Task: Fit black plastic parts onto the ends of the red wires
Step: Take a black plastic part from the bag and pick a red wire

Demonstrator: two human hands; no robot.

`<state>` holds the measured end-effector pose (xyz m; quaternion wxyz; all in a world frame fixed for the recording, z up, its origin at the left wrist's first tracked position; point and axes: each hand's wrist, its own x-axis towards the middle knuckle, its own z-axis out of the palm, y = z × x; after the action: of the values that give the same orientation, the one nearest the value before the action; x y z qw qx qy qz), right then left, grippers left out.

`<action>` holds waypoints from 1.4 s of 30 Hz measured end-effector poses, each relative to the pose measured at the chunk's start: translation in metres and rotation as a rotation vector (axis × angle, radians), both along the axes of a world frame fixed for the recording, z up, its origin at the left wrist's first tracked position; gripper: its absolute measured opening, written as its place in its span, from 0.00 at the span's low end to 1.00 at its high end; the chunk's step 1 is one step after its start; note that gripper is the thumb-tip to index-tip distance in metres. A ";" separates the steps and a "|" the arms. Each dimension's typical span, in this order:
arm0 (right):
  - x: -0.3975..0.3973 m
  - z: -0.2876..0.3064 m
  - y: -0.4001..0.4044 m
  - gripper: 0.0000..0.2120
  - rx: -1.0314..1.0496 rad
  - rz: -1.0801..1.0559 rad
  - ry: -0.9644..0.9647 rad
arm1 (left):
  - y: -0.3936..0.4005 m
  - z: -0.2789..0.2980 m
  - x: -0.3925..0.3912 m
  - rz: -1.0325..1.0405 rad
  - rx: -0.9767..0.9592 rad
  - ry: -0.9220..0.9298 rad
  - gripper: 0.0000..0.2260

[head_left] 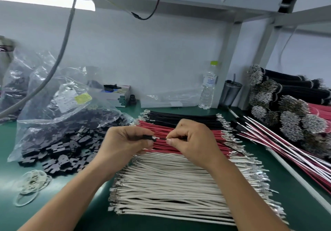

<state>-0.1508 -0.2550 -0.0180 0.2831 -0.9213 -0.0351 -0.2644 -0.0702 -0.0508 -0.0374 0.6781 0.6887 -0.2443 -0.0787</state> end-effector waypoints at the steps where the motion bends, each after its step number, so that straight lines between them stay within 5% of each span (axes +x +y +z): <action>1: -0.001 0.001 0.001 0.01 -0.004 0.005 -0.005 | 0.000 0.000 0.000 0.019 0.005 -0.004 0.11; 42: -0.003 0.000 0.002 0.07 0.086 0.061 0.024 | 0.002 0.000 0.000 -0.021 -0.016 -0.024 0.09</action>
<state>-0.1541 -0.2526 -0.0181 0.3308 -0.9099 -0.0483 -0.2457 -0.0698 -0.0487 -0.0370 0.6799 0.6814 -0.2605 -0.0755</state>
